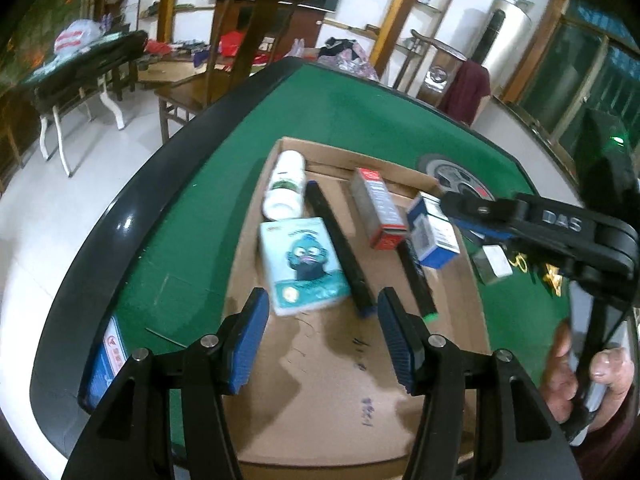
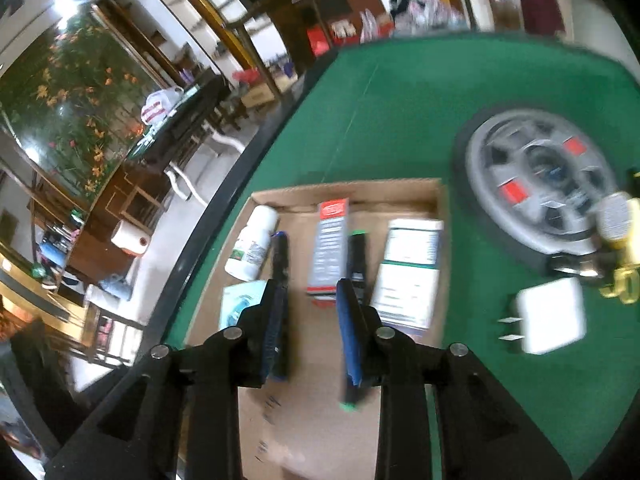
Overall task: Organize objects
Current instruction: 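Grasp the white power adapter with the left tool while the right reaches a yellow-capped marker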
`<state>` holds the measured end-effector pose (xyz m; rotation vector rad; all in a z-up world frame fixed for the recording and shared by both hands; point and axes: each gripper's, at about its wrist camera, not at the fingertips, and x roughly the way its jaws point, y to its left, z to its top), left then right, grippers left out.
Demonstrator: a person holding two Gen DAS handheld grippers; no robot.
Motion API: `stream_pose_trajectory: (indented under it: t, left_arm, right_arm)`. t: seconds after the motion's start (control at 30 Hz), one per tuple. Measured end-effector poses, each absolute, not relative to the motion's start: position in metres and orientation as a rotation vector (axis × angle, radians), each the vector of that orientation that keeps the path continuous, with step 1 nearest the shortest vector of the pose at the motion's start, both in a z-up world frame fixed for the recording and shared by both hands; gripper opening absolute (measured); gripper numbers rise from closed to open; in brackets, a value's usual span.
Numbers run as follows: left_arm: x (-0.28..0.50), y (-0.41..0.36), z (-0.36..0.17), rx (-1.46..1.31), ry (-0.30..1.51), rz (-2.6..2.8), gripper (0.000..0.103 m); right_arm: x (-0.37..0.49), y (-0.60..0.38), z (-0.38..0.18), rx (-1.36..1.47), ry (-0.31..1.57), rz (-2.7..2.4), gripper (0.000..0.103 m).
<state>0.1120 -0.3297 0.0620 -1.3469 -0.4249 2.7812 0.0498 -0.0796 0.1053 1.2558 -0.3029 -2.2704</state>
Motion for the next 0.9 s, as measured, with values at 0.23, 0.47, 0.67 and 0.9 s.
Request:
stream_pose_trajectory:
  t: [0.23,0.47,0.67,0.9]
  left_arm:
    - [0.118,-0.286,0.076,-1.283,-0.295,2.771,0.058]
    - [0.105,-0.275,0.045,-1.494,-0.240,2.728,0.058]
    - [0.094,-0.313,0.032,-1.643,-0.230,2.798,0.033]
    - [0.059,-0.305,0.020,-1.756,-0.077,2.770,0.022]
  right_arm:
    - [0.072,-0.001,0.119,1.184,-0.350,-2.439,0.043]
    - [0.078,0.070,0.106,1.210,-0.462,-2.532,0.043]
    - [0.079,0.088,0.099,1.181,-0.487,-2.538,0.043]
    - [0.070,0.084,0.088,1.203,-0.527,-2.505,0.043]
